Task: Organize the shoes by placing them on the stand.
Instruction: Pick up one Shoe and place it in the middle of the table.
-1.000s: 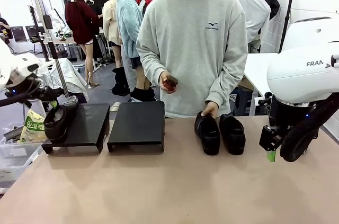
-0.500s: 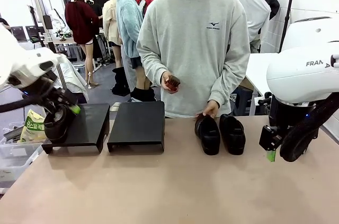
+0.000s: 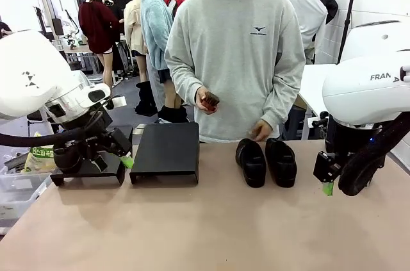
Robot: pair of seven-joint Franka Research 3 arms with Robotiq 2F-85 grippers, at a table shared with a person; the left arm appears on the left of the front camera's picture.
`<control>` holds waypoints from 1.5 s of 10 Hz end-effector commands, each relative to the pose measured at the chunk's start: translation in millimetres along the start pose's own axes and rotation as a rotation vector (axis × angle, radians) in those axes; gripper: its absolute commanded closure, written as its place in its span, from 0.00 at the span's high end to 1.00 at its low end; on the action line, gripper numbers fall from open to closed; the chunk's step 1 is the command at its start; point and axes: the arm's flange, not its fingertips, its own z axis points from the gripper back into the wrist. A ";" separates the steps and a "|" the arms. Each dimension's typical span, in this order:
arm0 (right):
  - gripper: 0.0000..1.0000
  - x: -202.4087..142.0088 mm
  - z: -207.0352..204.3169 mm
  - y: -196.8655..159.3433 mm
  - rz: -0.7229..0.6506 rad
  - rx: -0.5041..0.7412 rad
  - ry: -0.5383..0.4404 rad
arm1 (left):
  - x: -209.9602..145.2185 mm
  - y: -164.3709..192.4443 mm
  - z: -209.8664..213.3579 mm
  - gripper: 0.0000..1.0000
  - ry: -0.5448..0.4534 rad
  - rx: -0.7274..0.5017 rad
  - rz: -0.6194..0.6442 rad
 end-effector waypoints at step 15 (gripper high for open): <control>1.00 211.9 44.5 -164.5 -0.251 0.053 0.060 | -5.5 3.5 8.2 1.00 -0.046 0.031 -0.004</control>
